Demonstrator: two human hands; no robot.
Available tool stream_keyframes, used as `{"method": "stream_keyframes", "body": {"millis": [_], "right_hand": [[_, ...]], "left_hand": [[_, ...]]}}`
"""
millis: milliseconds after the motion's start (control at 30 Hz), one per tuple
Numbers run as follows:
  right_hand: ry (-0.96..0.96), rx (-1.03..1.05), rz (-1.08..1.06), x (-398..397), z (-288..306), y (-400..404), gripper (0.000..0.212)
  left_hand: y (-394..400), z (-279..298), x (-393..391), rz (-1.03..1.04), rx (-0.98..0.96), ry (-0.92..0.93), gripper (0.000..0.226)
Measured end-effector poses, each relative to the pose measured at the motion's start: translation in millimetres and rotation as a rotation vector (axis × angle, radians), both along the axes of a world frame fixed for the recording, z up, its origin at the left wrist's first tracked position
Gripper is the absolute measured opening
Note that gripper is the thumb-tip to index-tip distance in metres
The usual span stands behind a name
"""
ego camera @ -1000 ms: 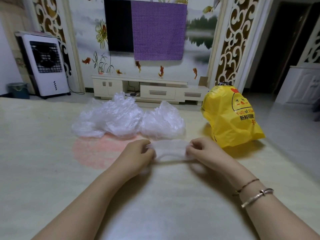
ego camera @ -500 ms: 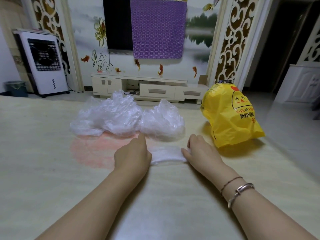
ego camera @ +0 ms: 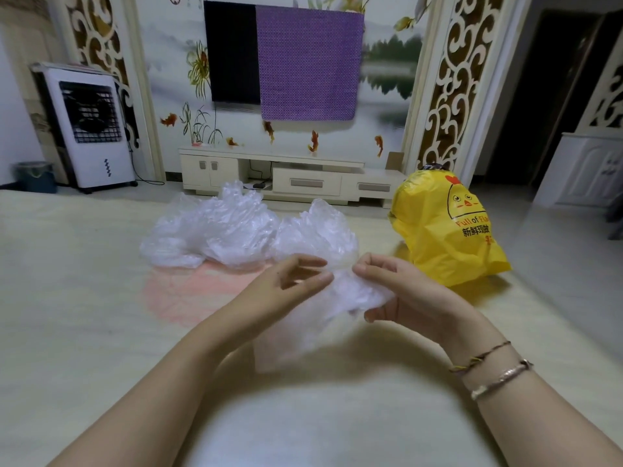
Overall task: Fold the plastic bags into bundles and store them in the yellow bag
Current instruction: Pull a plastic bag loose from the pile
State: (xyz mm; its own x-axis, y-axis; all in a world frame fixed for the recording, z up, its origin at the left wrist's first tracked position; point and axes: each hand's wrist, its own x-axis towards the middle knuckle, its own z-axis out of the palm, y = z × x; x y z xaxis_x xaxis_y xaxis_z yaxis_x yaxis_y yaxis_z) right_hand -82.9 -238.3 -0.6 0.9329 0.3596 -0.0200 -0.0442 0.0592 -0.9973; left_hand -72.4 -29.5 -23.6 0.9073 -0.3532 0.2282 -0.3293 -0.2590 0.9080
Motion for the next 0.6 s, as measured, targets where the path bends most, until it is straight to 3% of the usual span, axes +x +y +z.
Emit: {"method": "stream_keyframes", "body": {"millis": [133,267,333,400,433,500,600], "right_hand": [[0.034,0.044,-0.055,3.3,-3.3,-3.1,0.015],[-0.049,0.069,-0.383,14.9,-10.6,0.7,0.023],[-0.378,-0.28,-0.566,19.2,-20.2,2.5,0.03],[-0.817,-0.688,-0.508,20.3,-29.6,2.4,0.059],[-0.949,-0.804,-0.409,19.6,-33.3,3.7,0.071],[-1.035,-0.924,-0.247,16.2,-38.0,11.1,0.083],[-1.126,-1.0,-0.188,10.5,-40.9,24.5,0.062]], "left_hand": [[-1.1,-3.9,-2.1,-0.125,0.029,0.051,0.043],[-1.7,-4.8,0.1,0.055,-0.185,0.143,0.043],[-3.0,-2.9,1.3,0.215,-0.278,0.156,0.04],[-4.9,-3.0,3.5,0.295,-0.386,0.237,0.038],[-5.9,-4.2,4.8,0.297,-0.435,0.292,0.04],[-7.3,-5.5,6.7,0.289,-0.477,0.364,0.048],[-6.0,-5.8,5.4,0.259,-0.481,0.439,0.047]]}}
